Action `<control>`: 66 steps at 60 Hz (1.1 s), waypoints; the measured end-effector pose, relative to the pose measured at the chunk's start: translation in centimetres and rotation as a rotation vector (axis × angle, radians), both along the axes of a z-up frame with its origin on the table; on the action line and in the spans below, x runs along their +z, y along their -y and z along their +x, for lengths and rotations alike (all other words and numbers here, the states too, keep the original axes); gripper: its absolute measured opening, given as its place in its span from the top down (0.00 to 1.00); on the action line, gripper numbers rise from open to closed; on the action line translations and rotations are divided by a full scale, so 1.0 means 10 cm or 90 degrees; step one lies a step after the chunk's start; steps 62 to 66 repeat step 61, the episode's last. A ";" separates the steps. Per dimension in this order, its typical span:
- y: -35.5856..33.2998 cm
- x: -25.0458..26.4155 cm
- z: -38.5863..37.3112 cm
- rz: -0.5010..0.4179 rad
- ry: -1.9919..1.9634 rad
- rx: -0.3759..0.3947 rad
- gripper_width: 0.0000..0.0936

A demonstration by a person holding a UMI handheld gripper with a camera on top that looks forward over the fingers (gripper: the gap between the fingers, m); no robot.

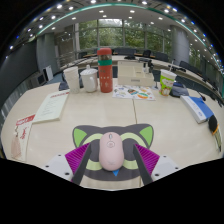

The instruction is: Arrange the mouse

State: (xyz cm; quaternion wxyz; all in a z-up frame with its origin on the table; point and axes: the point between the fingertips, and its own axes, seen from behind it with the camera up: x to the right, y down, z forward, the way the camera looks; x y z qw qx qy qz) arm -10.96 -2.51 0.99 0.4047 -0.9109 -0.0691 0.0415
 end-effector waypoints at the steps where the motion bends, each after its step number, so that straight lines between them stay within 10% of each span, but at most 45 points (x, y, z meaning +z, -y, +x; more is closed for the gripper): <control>1: 0.02 0.05 0.01 0.004 0.004 0.000 0.11; 32: 1.92 1.94 -0.24 0.133 0.038 -0.100 0.09; 66: 3.18 2.16 -0.49 0.126 0.049 -0.111 0.09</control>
